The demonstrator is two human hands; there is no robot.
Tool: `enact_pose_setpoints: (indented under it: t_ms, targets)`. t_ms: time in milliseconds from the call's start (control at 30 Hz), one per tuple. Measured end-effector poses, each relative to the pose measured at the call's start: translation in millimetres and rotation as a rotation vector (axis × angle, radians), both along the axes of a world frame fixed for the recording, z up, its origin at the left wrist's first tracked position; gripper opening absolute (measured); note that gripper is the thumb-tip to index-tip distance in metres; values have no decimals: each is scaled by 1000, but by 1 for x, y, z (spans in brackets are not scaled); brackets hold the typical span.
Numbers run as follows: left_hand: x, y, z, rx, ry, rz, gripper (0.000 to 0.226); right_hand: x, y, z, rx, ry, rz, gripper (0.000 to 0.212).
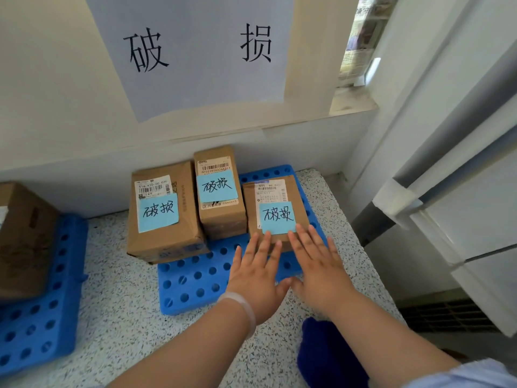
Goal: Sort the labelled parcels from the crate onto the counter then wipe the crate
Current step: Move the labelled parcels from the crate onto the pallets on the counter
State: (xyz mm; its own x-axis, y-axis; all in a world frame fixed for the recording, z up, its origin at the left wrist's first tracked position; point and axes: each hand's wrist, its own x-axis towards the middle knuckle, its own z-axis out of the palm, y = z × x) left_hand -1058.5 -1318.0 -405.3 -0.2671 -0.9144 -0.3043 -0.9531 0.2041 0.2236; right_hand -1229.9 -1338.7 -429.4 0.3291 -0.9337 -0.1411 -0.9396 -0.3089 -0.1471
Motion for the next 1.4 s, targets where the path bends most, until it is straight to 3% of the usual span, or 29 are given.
enact_pose_setpoints:
  t_ms: [333, 500, 767, 967, 1167, 1400]
  targets:
    - [1, -22, -12, -72, 74, 57, 78, 5, -33, 0, 16, -62, 42, 100]
    - [-2, -10, -20, -167, 143, 68, 73, 6, -19, -1, -20, -140, 48, 88]
    - [2, -23, 2, -43, 189, 108, 75, 12, -27, -2, 23, -147, 76, 86]
    - [5, -40, 12, 40, 211, 126, 76, 16, -39, 22, 129, -118, 82, 98]
    - [4, -3, 30, 32, 182, 102, 64, -1, 11, 42, 30, -138, -84, 96]
    - [-32, 53, 51, -69, 173, -28, 67, -32, 106, 69, -43, -132, -296, 98]
